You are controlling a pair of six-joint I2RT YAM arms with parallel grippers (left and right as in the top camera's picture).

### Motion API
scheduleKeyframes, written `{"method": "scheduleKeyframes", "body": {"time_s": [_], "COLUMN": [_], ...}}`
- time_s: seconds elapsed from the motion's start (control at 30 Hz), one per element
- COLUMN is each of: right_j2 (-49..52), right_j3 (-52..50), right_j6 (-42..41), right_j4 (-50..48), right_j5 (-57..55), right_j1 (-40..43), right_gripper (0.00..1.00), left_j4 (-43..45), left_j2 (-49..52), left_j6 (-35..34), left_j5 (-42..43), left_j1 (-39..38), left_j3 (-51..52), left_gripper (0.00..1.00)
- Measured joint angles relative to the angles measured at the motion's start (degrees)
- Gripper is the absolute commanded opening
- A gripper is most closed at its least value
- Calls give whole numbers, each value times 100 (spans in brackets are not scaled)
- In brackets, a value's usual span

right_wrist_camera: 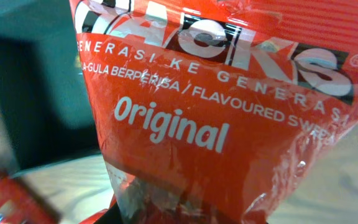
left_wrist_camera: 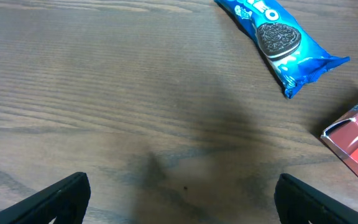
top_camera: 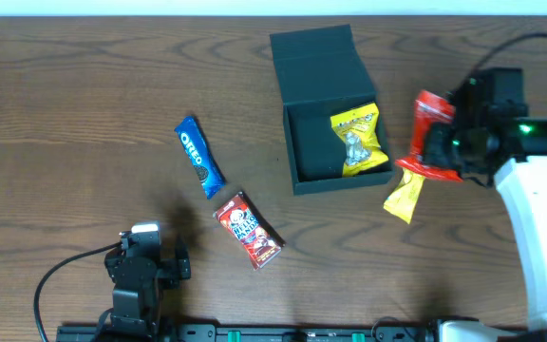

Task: Pack container
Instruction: 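Carry the red bag into the box beside the yellow bag, release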

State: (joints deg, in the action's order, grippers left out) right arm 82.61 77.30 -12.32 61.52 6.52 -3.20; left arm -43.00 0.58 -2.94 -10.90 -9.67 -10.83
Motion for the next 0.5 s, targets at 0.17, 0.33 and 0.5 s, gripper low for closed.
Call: {"method": "scheduleKeyframes", "body": {"time_s": [0.17,0.33,0.5], "right_j2": [46,774,1720], "right_j3": [334,717,1187], "right_j6": [129,175,205], "right_j4": [-254,-380,-387], "right_j5": [216,289,289], "right_j1": [-994,-1464,-1644], "right_gripper": [17,17,17], "left_j4": [0,0,0], "left_j2": [0,0,0], "left_j6": [0,0,0], "left_j5": [0,0,0], "left_j1": [0,0,0], "left_j3": [0,0,0], "left_gripper": [96,96,96]}}
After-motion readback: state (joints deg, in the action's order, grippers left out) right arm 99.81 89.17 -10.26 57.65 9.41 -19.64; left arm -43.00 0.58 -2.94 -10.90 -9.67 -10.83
